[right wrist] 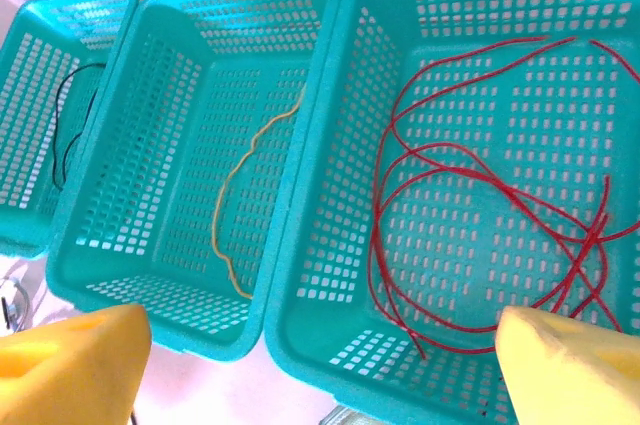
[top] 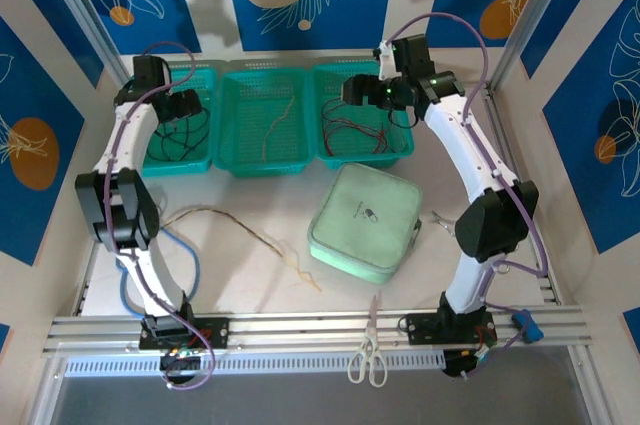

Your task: Untangle the cables

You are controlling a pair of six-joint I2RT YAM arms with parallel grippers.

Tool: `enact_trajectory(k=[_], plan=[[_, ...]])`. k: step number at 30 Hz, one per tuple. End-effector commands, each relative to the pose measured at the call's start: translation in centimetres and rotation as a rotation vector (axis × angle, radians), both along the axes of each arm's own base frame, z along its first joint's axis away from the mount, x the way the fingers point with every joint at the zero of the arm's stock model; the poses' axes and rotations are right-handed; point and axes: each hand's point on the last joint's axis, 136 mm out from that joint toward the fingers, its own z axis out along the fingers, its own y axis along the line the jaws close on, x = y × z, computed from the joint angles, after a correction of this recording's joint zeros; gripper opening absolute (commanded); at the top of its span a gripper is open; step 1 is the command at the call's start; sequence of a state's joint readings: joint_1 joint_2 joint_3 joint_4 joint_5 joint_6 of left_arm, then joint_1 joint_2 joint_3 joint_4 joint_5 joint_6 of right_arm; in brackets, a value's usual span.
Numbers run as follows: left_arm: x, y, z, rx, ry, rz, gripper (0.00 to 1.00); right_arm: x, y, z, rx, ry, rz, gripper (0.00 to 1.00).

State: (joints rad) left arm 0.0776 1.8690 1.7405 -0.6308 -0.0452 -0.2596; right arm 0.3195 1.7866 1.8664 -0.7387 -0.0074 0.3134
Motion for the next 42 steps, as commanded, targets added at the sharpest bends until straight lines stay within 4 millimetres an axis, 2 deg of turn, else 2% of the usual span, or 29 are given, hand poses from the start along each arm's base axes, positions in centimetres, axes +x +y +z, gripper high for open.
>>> enact_trajectory(k=[1, 4, 9, 12, 16, 19, 21, 23, 25, 29, 35, 39, 42], plan=[[-1.7, -0.4, 2.5, 0.056, -0.042, -0.02, 0.91, -2.1, 1.1, 1.0, -0.006, -0.036, 0.06, 0.9], [-3.5, -1.3, 4.5, 0.028, -0.075, -0.043, 0.91, -3.7, 2.4, 0.7, -0.017, -0.052, 0.12, 0.89], [-6.9, -4.3, 6.8, -0.01, -0.107, -0.12, 0.91, -7.1, 5.7, -0.2, -0.015, -0.07, 0.243, 0.88], [-9.3, -6.5, 7.4, -0.03, -0.116, -0.171, 0.91, -9.4, 8.0, -1.0, -0.01, -0.068, 0.313, 0.87], [-12.5, -9.5, 7.1, -0.057, -0.122, -0.232, 0.91, -13.3, 11.3, -2.5, -0.068, -0.057, 0.438, 0.85], [-14.7, -11.2, 5.9, -0.106, -0.096, -0.26, 0.91, -16.4, 13.3, -4.5, -0.096, -0.039, 0.523, 0.84], [-16.4, -11.8, 4.4, -0.172, -0.049, -0.251, 0.91, -18.6, 14.5, -6.0, -0.104, -0.019, 0.593, 0.84], [-18.0, -12.4, 3.2, -0.23, -0.015, -0.25, 0.9, -19.8, 15.0, -7.4, -0.13, -0.002, 0.617, 0.82], [-19.2, -12.6, 2.3, -0.276, -0.01, -0.241, 0.9, -20.9, 15.4, -8.6, -0.139, 0.022, 0.632, 0.79], [-21.1, -12.0, 1.4, -0.275, 0.007, -0.213, 0.9, -23.5, 16.2, -10.7, -0.163, 0.047, 0.703, 0.73], [-22.7, -11.9, 0.3, -0.335, 0.041, -0.192, 0.9, -26.2, 17.2, -13.3, -0.204, 0.068, 0.788, 0.57], [-22.8, -11.7, -2.1, -0.472, 0.062, -0.14, 0.88, -27.5, 18.0, -15.4, -0.241, 0.121, 0.816, 0.52], [-23.3, -11.7, -2.9, -0.489, 0.076, -0.127, 0.88, -28.7, 18.5, -17.0, -0.301, 0.162, 0.846, 0.49]])
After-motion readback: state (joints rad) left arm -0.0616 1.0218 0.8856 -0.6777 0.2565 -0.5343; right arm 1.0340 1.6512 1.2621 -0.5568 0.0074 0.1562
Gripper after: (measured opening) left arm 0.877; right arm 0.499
